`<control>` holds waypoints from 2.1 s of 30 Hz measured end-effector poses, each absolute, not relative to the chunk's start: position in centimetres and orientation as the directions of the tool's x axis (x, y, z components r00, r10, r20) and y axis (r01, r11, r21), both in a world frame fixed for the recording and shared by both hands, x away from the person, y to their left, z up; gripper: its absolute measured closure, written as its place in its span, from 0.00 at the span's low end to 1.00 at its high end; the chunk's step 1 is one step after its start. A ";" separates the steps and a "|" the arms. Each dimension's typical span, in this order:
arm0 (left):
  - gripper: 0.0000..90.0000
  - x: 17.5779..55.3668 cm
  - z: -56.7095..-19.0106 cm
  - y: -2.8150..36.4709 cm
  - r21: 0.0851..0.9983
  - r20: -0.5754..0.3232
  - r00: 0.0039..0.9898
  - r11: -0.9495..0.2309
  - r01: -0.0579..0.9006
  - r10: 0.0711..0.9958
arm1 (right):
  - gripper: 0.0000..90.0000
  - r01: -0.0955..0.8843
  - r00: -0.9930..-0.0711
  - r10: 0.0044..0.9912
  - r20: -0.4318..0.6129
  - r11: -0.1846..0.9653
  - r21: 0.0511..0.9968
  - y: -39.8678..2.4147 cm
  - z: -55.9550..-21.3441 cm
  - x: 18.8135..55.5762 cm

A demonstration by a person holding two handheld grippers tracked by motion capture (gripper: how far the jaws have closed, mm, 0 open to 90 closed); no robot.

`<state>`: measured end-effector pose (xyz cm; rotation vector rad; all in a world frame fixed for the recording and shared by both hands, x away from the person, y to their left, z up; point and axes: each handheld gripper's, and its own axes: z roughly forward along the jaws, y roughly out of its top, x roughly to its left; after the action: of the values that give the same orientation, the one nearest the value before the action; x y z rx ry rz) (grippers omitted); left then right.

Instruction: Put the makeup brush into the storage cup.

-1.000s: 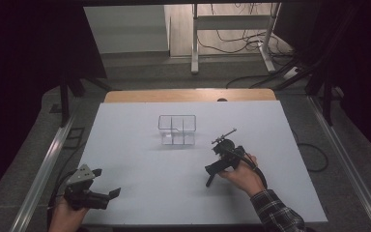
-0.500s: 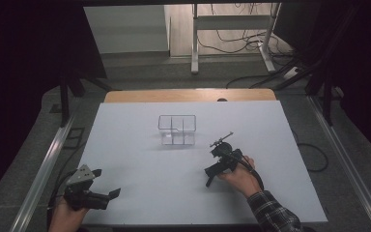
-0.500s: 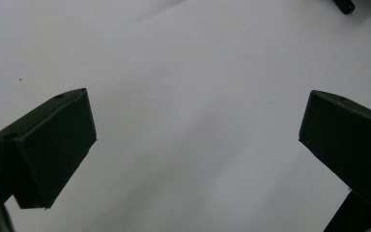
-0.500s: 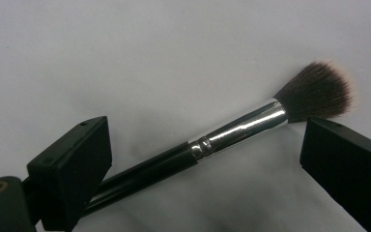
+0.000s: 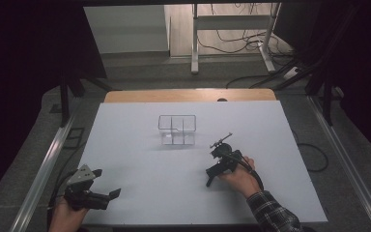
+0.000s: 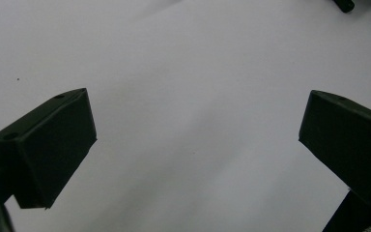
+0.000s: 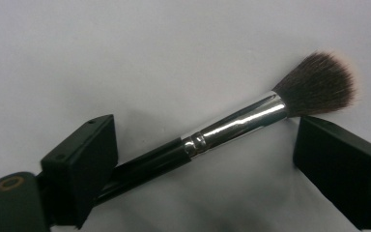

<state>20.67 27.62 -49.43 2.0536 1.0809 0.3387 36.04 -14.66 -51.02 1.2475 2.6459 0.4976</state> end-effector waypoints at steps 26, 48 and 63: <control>0.00 20.7 -49.4 27.6 0.741 -0.110 0.604 -0.340 0.580 0.790 | 0.88 0.715 -0.657 0.753 0.034 0.608 0.345 -16.7 -49.7 36.4; 0.01 20.6 -49.2 27.5 0.778 -0.085 0.624 -0.340 0.528 0.777 | 0.88 0.643 -0.707 0.705 0.055 0.609 0.465 -18.2 -48.0 35.5; 0.01 20.9 -48.7 27.4 0.780 -0.149 0.607 -0.285 0.557 0.780 | 0.88 0.593 -0.730 0.680 0.064 0.585 0.554 -19.0 -46.6 34.5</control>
<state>20.92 27.35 -48.74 1.9791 1.0586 0.3307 34.49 -19.00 -46.64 1.0753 2.6561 0.8411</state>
